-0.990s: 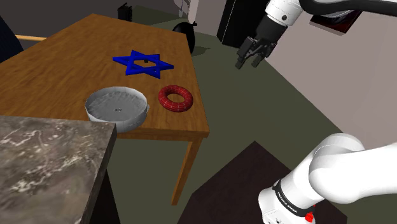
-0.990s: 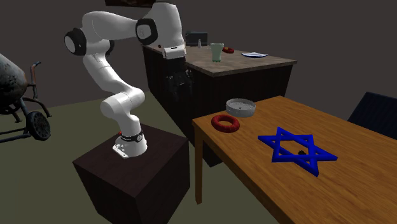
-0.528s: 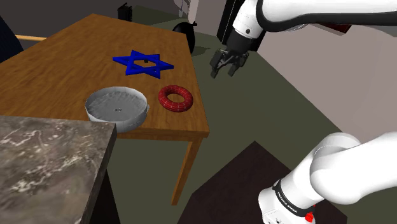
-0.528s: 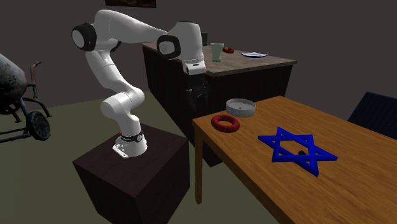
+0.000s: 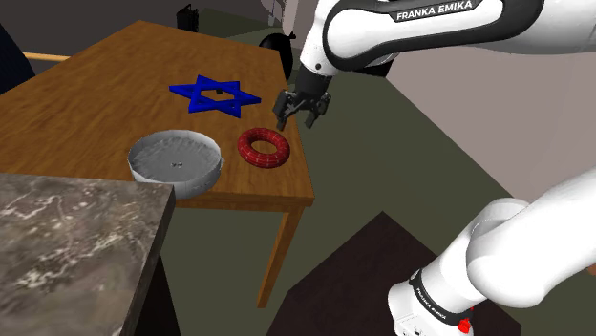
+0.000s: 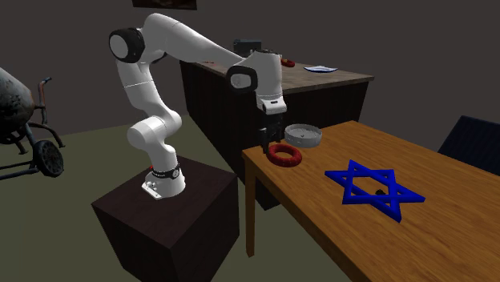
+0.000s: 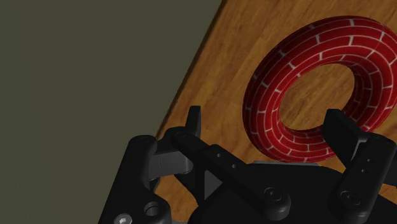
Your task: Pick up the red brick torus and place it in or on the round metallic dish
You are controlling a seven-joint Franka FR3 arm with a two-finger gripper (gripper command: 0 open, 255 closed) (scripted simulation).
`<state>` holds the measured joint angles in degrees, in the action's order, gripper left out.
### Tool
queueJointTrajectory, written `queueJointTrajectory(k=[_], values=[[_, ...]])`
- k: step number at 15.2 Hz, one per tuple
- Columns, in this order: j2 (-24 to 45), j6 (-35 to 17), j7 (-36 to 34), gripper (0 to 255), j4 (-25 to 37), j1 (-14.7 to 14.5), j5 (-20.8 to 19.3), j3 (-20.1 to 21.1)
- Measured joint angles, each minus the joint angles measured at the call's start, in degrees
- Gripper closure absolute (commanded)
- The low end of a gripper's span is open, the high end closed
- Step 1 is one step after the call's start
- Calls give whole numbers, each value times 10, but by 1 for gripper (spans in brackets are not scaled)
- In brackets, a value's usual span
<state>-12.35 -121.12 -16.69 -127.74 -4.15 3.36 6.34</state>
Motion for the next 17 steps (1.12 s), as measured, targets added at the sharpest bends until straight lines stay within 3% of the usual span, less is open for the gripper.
queueJointTrajectory(k=[9, 16, 17], values=[[67, -71, -14, 0, -11, -6, 1, 10], [72, -80, -14, 0, -14, -6, 1, 10], [72, -80, -14, 255, -14, -6, 1, 11]])
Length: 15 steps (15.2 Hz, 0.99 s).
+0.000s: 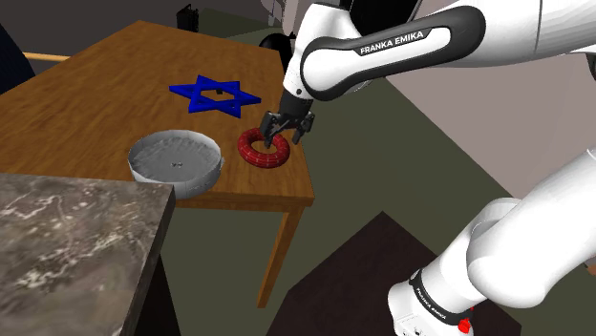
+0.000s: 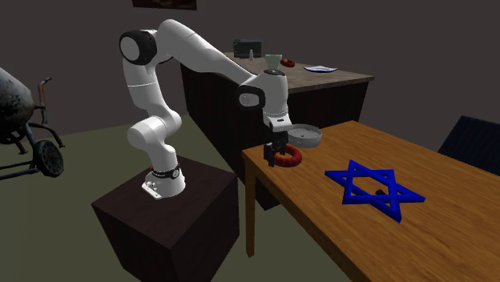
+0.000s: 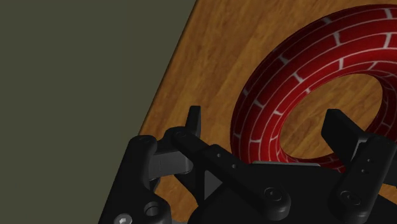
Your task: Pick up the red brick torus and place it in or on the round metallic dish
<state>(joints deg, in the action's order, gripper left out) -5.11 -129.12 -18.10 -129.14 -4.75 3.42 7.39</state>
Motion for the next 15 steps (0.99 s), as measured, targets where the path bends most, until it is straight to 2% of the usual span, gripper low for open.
queueJointTrajectory(k=[10, 15], values=[[0, 0, 0, 255, 0, 0, 0, 0], [-12, 31, 0, 255, 19, 0, 1, -1]])
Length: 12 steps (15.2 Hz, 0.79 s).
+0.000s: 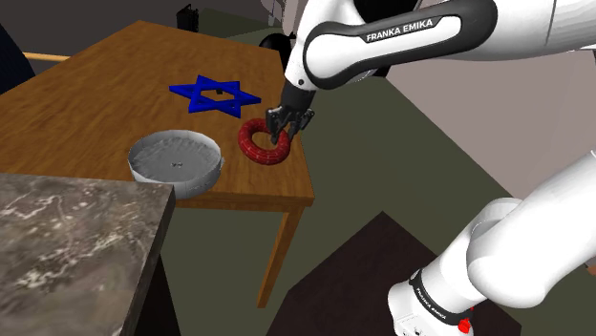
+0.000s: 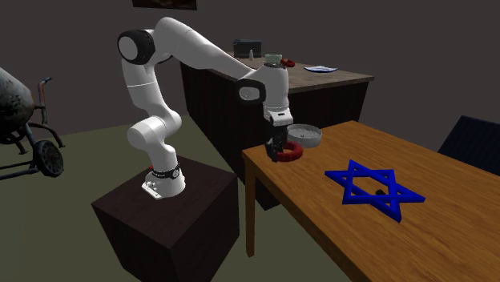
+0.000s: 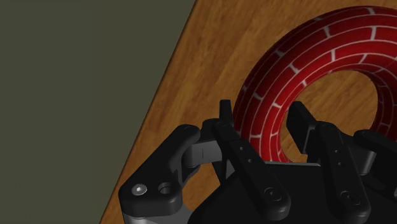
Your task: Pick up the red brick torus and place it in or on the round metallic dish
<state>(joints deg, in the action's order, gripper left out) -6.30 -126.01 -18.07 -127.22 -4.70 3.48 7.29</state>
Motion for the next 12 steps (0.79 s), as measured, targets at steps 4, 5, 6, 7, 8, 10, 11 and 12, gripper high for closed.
queueJointTrajectory(k=[4, 5, 6, 7, 8, 10, 11, 12], values=[[-13, 31, 0, 255, 18, 0, 1, -1], [-15, 38, -1, 255, 23, 0, 1, 0], [-18, 46, -1, 255, 29, 0, 1, -1], [-18, 55, -2, 255, 37, 0, 0, -1], [-21, 63, -2, 255, 42, 0, 1, -1], [-25, 77, -2, 255, 52, 0, 1, -1], [-26, 84, -3, 255, 58, 0, 1, -1], [-28, 91, -2, 255, 63, 1, 1, -2]])
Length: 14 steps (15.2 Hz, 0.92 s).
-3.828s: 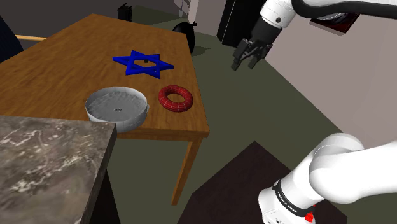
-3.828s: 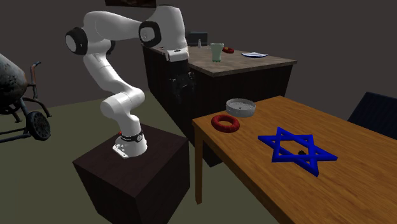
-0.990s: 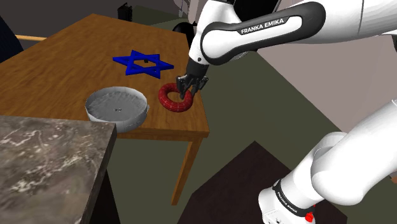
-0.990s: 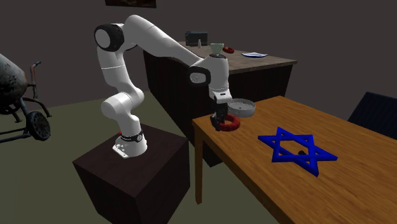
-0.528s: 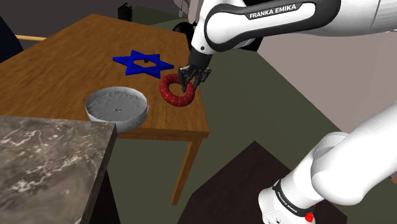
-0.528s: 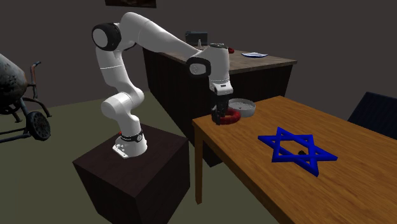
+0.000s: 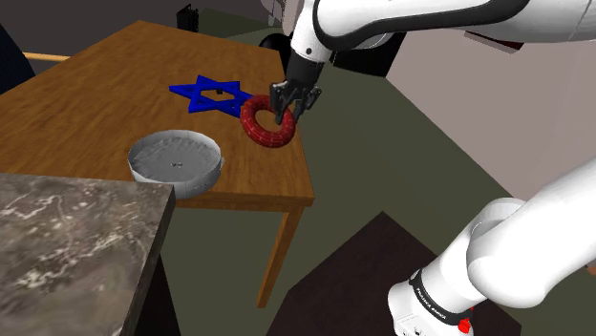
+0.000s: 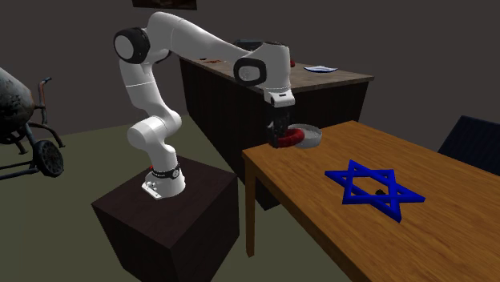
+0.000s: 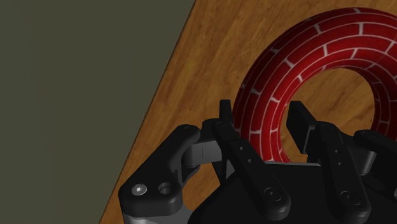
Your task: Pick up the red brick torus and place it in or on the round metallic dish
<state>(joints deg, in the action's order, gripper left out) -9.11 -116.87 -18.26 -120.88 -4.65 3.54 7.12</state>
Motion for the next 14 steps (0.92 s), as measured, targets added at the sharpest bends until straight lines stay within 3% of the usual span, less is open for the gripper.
queueJointTrajectory(k=[7, 14], values=[[-2, 48, -8, 255, 46, -2, -1, 3], [55, 58, -99, 255, 116, -38, -15, 53]])
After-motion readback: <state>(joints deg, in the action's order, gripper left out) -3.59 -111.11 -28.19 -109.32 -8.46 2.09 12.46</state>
